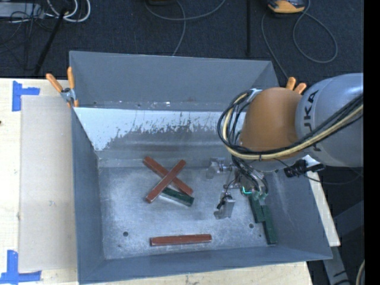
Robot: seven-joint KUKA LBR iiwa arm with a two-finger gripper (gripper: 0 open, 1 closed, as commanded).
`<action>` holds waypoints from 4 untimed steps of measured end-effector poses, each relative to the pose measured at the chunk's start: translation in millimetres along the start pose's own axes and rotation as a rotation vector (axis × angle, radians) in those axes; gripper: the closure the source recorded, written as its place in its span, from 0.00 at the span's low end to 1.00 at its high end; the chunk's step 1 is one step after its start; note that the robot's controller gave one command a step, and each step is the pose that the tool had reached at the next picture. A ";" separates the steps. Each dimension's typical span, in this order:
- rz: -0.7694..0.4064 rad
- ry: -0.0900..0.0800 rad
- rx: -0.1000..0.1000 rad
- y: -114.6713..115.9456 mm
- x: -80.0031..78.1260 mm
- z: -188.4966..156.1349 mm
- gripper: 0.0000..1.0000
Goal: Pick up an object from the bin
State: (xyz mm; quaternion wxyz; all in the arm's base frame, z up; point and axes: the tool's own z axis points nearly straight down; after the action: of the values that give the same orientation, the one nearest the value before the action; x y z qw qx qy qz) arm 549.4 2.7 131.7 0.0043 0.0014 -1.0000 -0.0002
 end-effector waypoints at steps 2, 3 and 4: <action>-0.197 -0.006 0.001 36.1 58.6 62.5 0.00; -0.263 -0.029 0.000 108.8 70.0 59.4 0.00; -0.257 -0.010 0.001 105.6 75.0 62.5 1.00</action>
Offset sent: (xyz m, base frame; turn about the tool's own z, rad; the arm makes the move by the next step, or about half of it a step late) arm -0.0589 0.0671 -0.0617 -0.2314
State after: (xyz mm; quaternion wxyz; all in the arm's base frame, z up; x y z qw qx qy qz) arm 473.5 108.1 69.8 -0.0005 0.1296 -0.9916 -0.0001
